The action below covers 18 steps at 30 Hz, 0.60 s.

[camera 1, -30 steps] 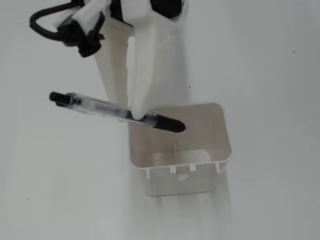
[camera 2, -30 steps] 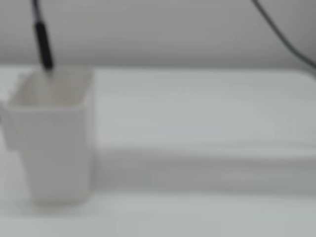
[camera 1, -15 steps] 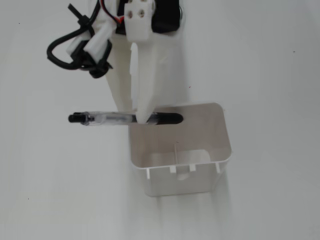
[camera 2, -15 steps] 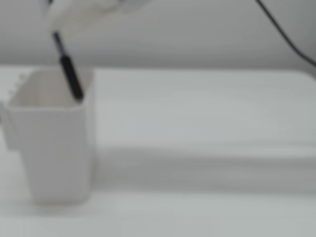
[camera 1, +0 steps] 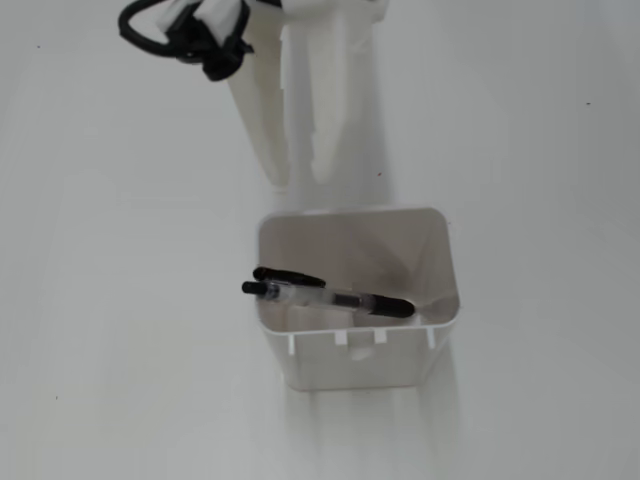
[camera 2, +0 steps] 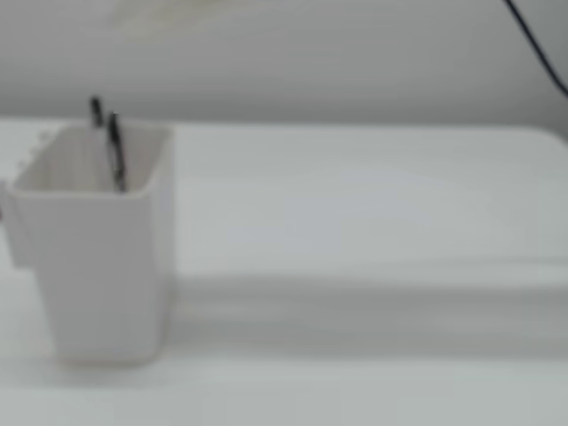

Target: Pick up the pen and put it in the pen holder.

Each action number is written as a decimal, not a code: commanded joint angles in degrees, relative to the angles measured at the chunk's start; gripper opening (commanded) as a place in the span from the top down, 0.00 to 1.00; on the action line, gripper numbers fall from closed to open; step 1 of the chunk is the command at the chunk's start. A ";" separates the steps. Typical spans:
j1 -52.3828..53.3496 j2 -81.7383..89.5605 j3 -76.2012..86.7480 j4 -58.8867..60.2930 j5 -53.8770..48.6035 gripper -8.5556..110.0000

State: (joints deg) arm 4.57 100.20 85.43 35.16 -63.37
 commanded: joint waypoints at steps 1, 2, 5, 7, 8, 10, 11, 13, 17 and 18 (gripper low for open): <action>0.18 6.42 -1.67 2.90 4.22 0.87; 0.18 7.47 -2.55 5.10 6.42 0.87; 0.26 11.34 -6.86 16.44 17.58 0.85; 0.26 13.71 -9.58 24.43 29.09 0.83; 0.26 14.94 -10.81 28.30 35.33 0.82; 0.26 17.40 -12.22 35.68 47.29 0.80; 0.26 18.81 -12.30 38.58 52.29 0.79; 0.18 21.71 -11.43 43.51 61.00 0.78; 0.18 27.77 -3.96 52.56 72.42 0.77; 0.18 29.53 -1.05 54.05 73.92 0.77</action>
State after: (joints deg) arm 4.75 124.28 80.33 84.99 5.89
